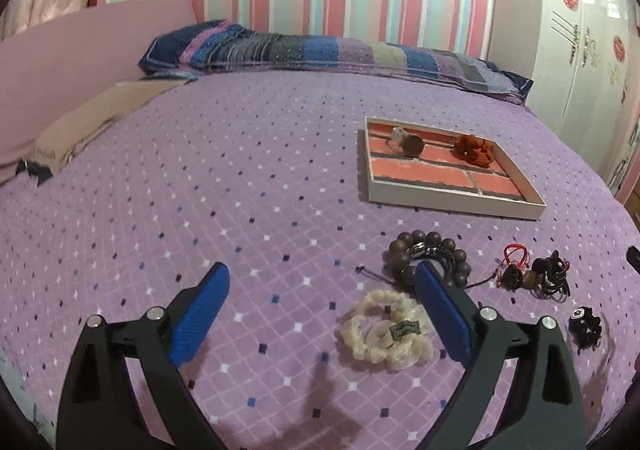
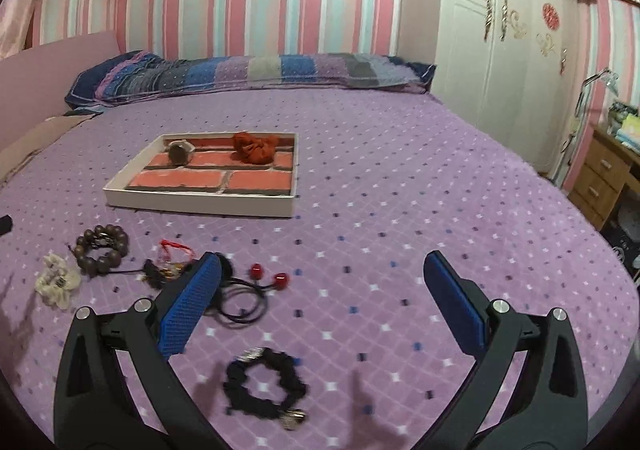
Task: Organize jewelry
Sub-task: 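Grasp the black beaded bracelet with the right tool while the left tool approaches the cream scrunchie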
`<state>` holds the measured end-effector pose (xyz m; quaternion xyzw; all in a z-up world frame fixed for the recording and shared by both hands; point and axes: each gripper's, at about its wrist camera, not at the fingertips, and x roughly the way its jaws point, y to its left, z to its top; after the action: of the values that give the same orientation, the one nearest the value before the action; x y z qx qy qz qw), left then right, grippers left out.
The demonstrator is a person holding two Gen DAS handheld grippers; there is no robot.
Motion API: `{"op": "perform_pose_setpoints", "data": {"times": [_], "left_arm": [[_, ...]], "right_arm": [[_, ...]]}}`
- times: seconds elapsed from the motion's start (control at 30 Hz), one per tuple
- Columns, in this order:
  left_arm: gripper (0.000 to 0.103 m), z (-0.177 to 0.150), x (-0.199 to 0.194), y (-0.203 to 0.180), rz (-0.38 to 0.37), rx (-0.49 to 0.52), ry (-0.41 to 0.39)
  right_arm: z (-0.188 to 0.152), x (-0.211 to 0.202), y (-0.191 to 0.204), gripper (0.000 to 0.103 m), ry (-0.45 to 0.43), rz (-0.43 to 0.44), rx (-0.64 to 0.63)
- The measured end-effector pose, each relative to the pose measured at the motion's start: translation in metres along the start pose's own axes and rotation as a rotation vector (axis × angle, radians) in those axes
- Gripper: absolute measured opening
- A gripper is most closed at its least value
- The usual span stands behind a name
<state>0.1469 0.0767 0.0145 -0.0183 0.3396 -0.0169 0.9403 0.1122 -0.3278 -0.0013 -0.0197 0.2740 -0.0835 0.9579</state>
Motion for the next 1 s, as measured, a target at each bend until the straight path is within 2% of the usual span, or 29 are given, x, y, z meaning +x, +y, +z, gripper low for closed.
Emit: {"op": "perform_pose_setpoints", "data": {"times": [0.1, 0.23, 0.33, 0.4, 0.6, 0.83, 1.0], "left_arm": [[0.092, -0.001, -0.001, 0.009, -0.018, -0.028, 0.041], [0.092, -0.002, -0.001, 0.017, -0.027, -0.056, 0.046], [0.092, -0.005, 0.007, 0.016, -0.009, -0.043, 0.063], [0.092, -0.009, 0.013, 0.011, -0.032, -0.038, 0.088], [0.092, -0.024, 0.033, -0.015, -0.065, -0.001, 0.150], [0.092, -0.030, 0.041, -0.030, -0.045, 0.064, 0.138], [0.092, -0.035, 0.053, -0.023, -0.039, 0.037, 0.171]], "right_arm": [[-0.008, -0.005, -0.011, 0.099, -0.022, 0.002, 0.008], [-0.016, 0.002, -0.017, 0.099, 0.019, 0.066, 0.078], [-0.021, 0.005, -0.007, 0.099, 0.018, 0.039, 0.058], [-0.027, 0.008, -0.003, 0.099, 0.025, 0.035, 0.058], [-0.052, 0.029, 0.004, 0.099, 0.129, 0.037, 0.066], [-0.065, 0.037, 0.004, 0.098, 0.155, 0.021, 0.049], [-0.072, 0.041, 0.001, 0.098, 0.165, 0.041, 0.071]]}}
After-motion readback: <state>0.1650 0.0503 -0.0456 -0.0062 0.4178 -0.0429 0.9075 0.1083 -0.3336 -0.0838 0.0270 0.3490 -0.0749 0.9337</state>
